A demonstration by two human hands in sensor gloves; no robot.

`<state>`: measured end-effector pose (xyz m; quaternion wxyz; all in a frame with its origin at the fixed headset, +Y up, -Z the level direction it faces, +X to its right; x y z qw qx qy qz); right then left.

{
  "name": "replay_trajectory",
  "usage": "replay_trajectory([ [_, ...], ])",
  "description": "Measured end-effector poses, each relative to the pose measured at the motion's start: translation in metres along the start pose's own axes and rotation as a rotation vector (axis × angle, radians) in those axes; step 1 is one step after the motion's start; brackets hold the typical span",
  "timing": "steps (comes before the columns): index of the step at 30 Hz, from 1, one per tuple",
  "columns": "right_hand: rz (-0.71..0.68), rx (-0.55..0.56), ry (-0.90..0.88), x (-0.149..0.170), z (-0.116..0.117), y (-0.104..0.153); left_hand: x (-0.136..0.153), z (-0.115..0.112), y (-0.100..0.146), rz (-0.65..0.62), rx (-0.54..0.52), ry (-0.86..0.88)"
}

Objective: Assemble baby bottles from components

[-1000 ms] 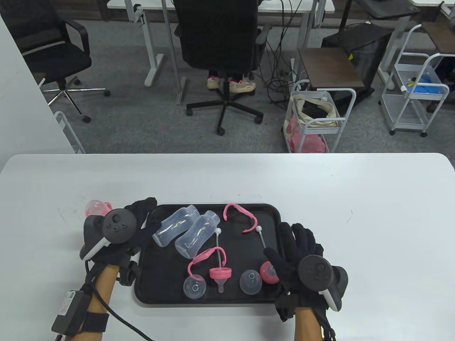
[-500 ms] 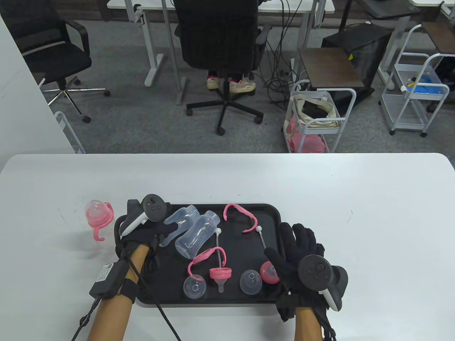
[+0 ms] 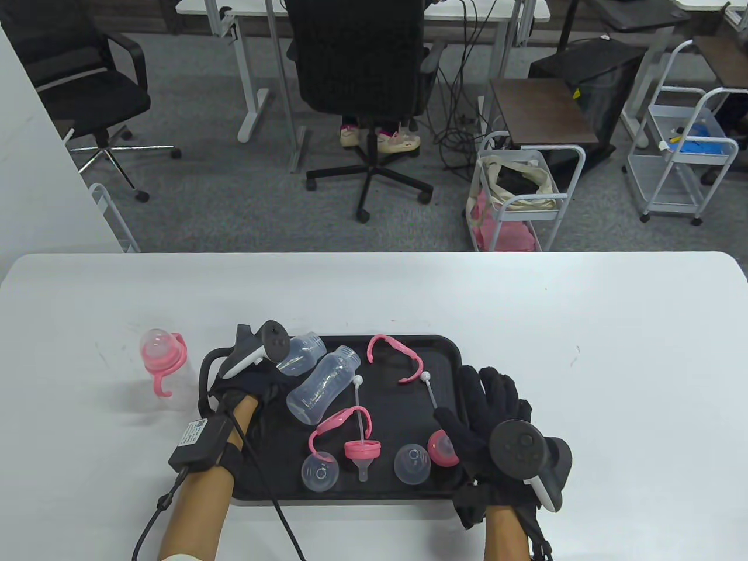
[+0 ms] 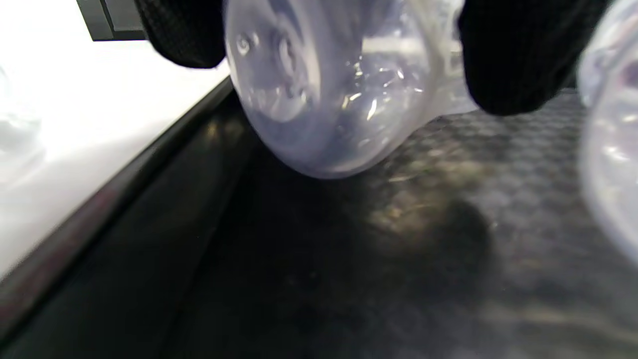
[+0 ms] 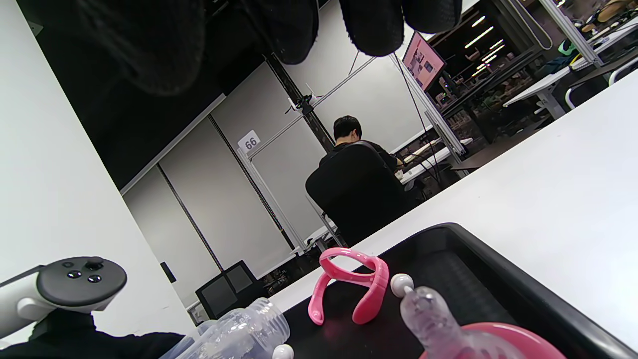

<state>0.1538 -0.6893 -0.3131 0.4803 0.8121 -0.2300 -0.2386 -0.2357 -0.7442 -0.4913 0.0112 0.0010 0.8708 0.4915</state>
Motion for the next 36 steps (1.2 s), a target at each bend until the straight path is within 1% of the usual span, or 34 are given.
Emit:
replay_trajectory([
  [6,0.000,-0.002,0.000,0.000,0.000,0.000,0.006,0.002,0.004,-0.022,-0.039,0.055],
  [9,0.002,-0.002,-0.005,0.000,0.000,0.000,0.010,0.010,0.018,-0.061,-0.108,0.120],
  [12,0.004,-0.002,-0.011,0.000,0.000,0.000,0.012,0.023,0.040,-0.101,-0.190,0.156],
  [15,0.003,-0.009,-0.018,0.000,0.001,0.000,0.016,0.038,0.072,-0.162,-0.290,0.197],
  [18,0.001,-0.016,-0.022,-0.001,0.002,0.001,0.022,0.048,0.101,-0.220,-0.368,0.257],
  [20,-0.001,-0.018,-0.023,-0.001,0.002,0.001,0.028,0.052,0.122,-0.271,-0.406,0.321],
  [23,-0.002,-0.019,-0.030,-0.001,0.003,0.001,0.034,0.055,0.146,-0.330,-0.440,0.373],
  [26,-0.002,-0.025,-0.036,-0.002,0.004,0.001,0.040,0.054,0.171,-0.388,-0.467,0.414],
  [28,-0.002,-0.030,-0.039,-0.002,0.005,0.001,0.044,0.049,0.187,-0.432,-0.489,0.459],
  [30,0.000,-0.034,-0.042,-0.002,0.005,0.001,0.048,0.042,0.197,-0.459,-0.502,0.491],
  [33,0.001,-0.037,-0.046,-0.003,0.006,0.001,0.053,0.029,0.207,-0.487,-0.524,0.522],
  [36,0.008,-0.041,-0.056,-0.003,0.007,0.001,0.060,0.012,0.211,-0.509,-0.531,0.555],
])
Point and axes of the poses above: the tracker on the back of each hand, its own x axis roughly to the little-finger side, its own y axis roughly from the fingertips to the wrist, z = x × y, the point moved 1 cm from there along -y, roughly from the wrist to the fingertips, and after that the axes turned 10 degrees about x, right-handed, at the moved point
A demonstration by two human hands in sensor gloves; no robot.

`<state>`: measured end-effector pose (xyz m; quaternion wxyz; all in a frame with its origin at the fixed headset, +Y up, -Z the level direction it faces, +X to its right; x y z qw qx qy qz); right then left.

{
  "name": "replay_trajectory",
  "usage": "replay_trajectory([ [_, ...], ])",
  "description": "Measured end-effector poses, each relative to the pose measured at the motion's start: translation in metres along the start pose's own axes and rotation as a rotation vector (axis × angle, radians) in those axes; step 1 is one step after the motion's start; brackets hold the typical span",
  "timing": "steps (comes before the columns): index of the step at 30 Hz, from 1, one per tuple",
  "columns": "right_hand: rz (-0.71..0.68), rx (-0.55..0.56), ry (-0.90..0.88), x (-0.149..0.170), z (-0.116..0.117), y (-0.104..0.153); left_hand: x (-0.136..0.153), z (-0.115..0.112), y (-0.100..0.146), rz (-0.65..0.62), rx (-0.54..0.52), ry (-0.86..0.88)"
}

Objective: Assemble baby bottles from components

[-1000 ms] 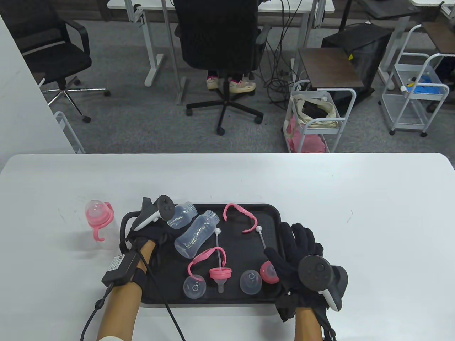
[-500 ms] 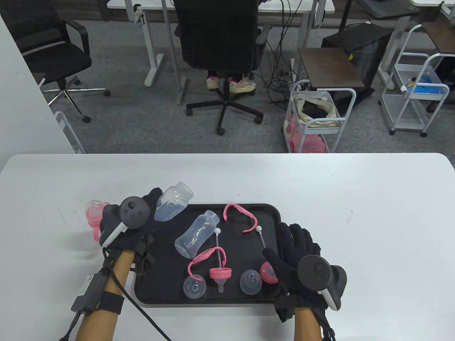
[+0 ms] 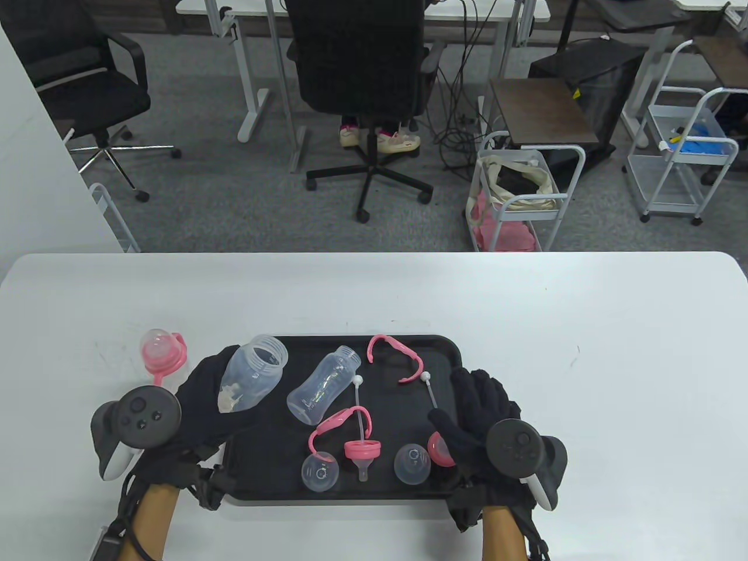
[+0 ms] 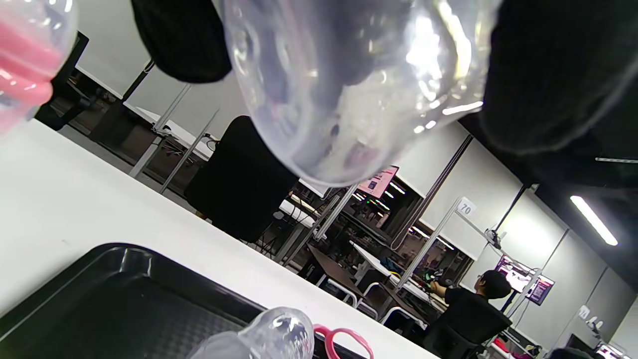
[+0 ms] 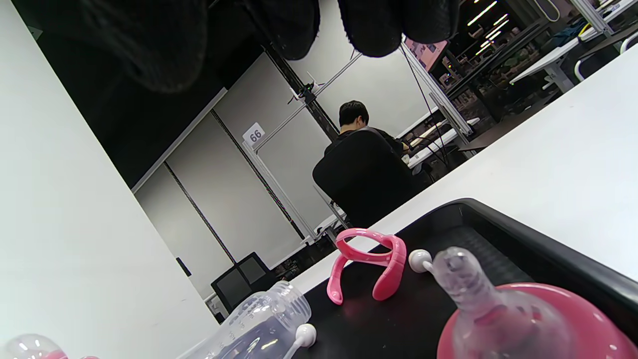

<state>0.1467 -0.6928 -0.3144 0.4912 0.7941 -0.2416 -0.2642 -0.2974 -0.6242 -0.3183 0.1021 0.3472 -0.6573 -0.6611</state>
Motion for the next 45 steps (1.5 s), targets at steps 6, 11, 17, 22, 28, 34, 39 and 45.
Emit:
replay_trajectory([
  [6,0.027,-0.009,-0.036,0.000,0.001,0.000,0.032,-0.026,0.007,0.014,0.023,0.059],
  [11,0.045,0.021,-0.057,-0.001,0.000,0.000,0.046,-0.042,0.007,0.011,0.034,0.054],
  [17,0.072,0.029,-0.078,-0.005,0.001,-0.001,0.054,-0.048,0.011,0.006,0.009,0.130],
  [22,0.118,0.037,-0.118,-0.012,-0.001,-0.007,0.053,-0.051,0.011,0.013,0.024,0.083],
  [28,0.199,-0.089,-0.022,-0.027,0.002,-0.053,0.055,-0.057,0.005,0.021,0.059,0.035],
  [34,0.312,-0.295,0.121,-0.025,0.034,-0.103,0.055,-0.059,0.002,0.015,0.074,0.050],
  [39,0.417,-0.439,0.212,-0.005,0.067,-0.130,0.055,-0.060,0.000,0.009,0.086,0.042],
  [45,0.496,-0.512,0.236,0.021,0.092,-0.142,0.055,-0.059,-0.004,0.011,0.090,0.031],
])
Point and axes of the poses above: the tracker on the back of each hand, its own x axis roughly to the little-finger side, its own y axis roughly from the fingertips to the wrist, z = x × y, the point moved 1 cm from there along -y, roughly from the wrist to the fingertips, and after that the axes turned 10 degrees about x, right-handed, at the moved point
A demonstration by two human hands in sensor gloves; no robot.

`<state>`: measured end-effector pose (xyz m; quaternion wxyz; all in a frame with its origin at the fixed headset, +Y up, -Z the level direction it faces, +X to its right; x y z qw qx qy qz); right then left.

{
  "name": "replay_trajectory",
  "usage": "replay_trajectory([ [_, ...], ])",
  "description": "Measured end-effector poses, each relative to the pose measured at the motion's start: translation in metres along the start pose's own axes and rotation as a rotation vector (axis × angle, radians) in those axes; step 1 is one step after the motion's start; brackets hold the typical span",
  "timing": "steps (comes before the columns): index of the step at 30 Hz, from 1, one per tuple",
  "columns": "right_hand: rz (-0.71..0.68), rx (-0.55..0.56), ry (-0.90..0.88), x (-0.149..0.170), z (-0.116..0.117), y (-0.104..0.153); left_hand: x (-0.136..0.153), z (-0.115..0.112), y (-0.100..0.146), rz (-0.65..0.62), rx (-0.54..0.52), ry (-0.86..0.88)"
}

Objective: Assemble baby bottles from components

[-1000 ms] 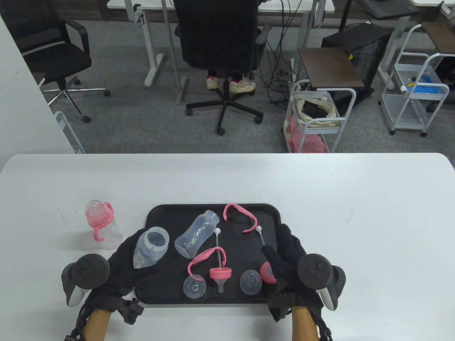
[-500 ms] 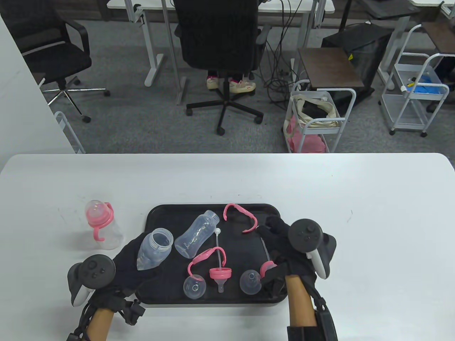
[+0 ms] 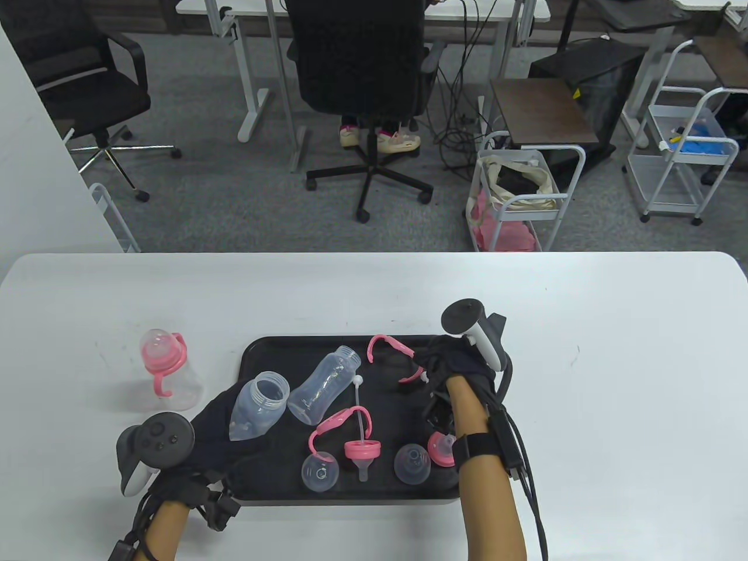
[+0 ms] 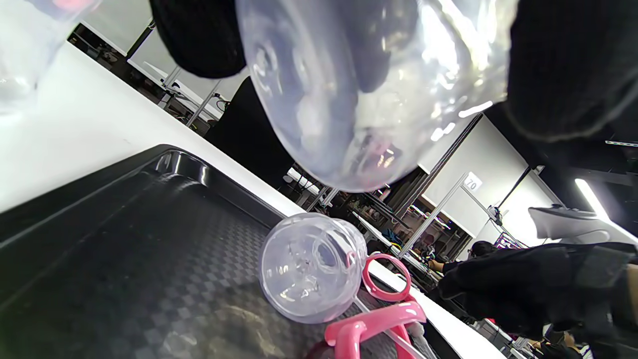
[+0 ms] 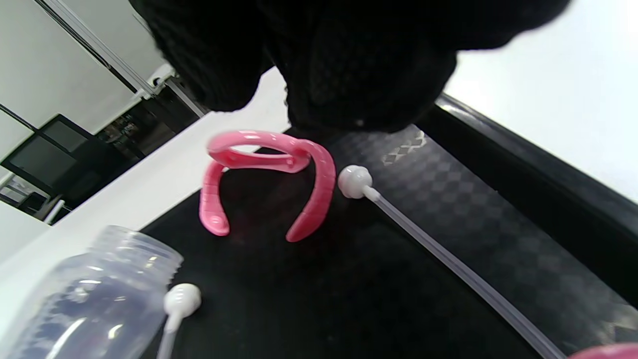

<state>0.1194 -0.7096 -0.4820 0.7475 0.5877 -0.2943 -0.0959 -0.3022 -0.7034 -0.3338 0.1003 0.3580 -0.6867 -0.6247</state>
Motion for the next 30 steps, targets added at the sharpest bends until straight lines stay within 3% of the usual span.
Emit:
replay_trajectory([
  [8,0.020,-0.066,0.045,0.005,0.020,-0.027,0.003,0.003,0.000,0.024,-0.003,-0.011],
  [18,0.042,-0.097,0.090,0.007,0.035,-0.043,0.006,0.004,0.002,0.035,-0.008,-0.028],
  [30,0.020,-0.057,0.055,0.010,0.026,-0.043,0.007,0.004,0.002,0.045,-0.001,-0.027],
])
Point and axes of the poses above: the tracker on the back of each hand, its own x axis roughly to the little-finger side, its own y axis roughly from the fingertips to the wrist, z = x × y, the point moved 1 cm from there along -y, roughly from the wrist to the fingertips, and after that the axes turned 10 degrees about x, right-handed, at the moved point
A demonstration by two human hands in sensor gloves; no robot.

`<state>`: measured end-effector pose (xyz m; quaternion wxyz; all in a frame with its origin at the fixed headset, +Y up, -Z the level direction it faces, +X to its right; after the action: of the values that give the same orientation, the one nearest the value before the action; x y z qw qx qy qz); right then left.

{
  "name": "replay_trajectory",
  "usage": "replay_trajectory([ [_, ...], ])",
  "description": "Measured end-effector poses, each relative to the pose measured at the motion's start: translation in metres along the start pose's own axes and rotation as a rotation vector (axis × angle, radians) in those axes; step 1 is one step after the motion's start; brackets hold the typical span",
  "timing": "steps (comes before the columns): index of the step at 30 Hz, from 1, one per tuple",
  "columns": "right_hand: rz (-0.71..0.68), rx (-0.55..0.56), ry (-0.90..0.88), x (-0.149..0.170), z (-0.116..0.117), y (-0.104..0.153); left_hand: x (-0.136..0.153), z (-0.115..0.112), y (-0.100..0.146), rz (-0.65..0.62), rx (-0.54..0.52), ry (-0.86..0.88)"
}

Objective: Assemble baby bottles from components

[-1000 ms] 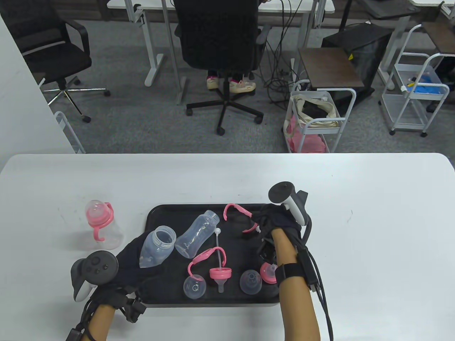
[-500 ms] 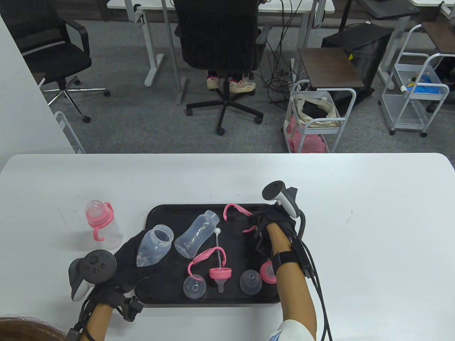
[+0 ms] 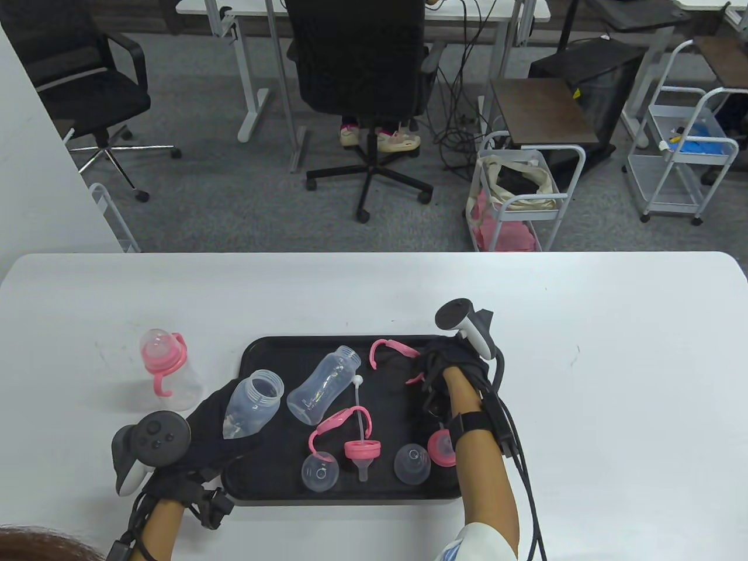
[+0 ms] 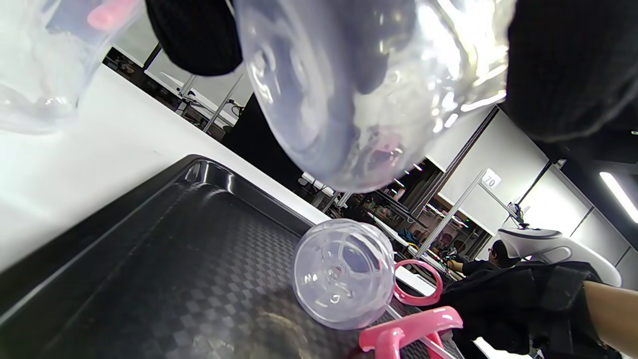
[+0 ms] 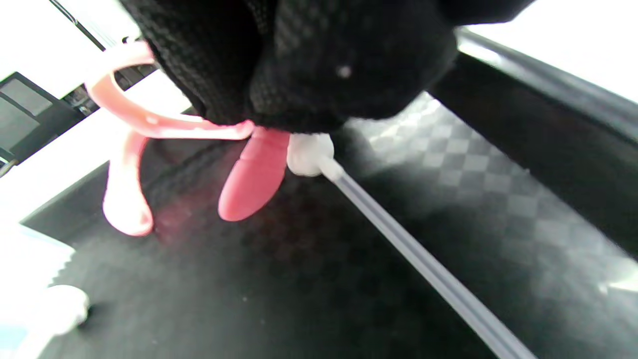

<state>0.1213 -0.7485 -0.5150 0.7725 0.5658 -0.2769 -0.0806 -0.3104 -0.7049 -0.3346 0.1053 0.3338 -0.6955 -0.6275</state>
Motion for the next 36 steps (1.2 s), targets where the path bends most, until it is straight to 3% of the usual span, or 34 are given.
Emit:
replay_trajectory([
  [9,-0.046,0.096,-0.012,-0.009,-0.034,0.031,0.001,-0.002,0.000,0.009,0.015,0.014],
  [22,-0.208,0.242,-0.230,-0.006,-0.073,0.130,-0.008,-0.008,0.002,-0.024,0.038,-0.005],
  [29,-0.434,0.263,-0.433,-0.017,-0.059,0.187,-0.014,-0.012,0.000,-0.043,0.053,-0.016],
  [36,-0.603,0.260,-0.614,-0.032,-0.024,0.216,-0.022,-0.015,0.001,-0.075,0.082,-0.006],
])
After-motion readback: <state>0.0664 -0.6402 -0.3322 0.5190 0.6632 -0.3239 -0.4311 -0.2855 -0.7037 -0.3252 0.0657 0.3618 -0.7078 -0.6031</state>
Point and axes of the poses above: the tracker on the back of each hand, its own x axis roughly to the little-finger side, its own y axis roughly from the fingertips to the wrist, z = x × y, the point moved 1 cm from there along -y, roughly from the wrist to the fingertips, and after that the axes turned 10 degrees about x, right-handed, at the moved point
